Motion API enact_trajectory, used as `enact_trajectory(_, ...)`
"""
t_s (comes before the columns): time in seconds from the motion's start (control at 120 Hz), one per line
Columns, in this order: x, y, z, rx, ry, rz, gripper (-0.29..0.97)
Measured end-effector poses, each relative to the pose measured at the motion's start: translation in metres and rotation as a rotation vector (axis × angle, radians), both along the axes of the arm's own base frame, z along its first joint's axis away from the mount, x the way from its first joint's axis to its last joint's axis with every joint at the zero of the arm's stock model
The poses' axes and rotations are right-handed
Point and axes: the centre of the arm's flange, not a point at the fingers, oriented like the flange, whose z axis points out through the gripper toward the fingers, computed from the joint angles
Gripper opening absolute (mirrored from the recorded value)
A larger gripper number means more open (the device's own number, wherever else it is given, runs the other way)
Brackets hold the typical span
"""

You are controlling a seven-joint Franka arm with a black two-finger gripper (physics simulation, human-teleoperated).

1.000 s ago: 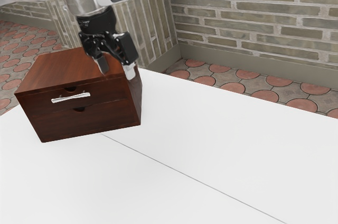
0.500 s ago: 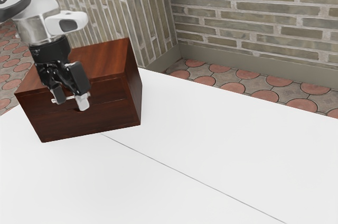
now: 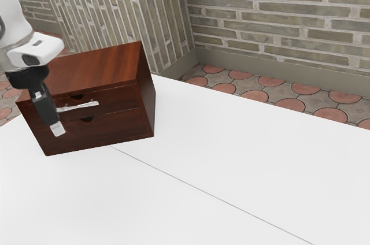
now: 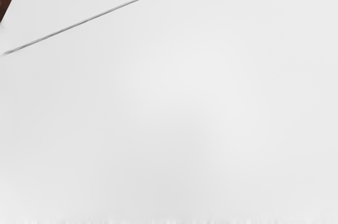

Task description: Pull the drawer handle with one arm to open the drawer

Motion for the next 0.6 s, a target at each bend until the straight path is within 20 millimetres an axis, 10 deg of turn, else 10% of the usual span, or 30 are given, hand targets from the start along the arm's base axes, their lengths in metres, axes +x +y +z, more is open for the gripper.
enact_trajectory(0.6, 0.055, 0.031, -0.034, 0.111, -0.048, -0.485, 0.68)
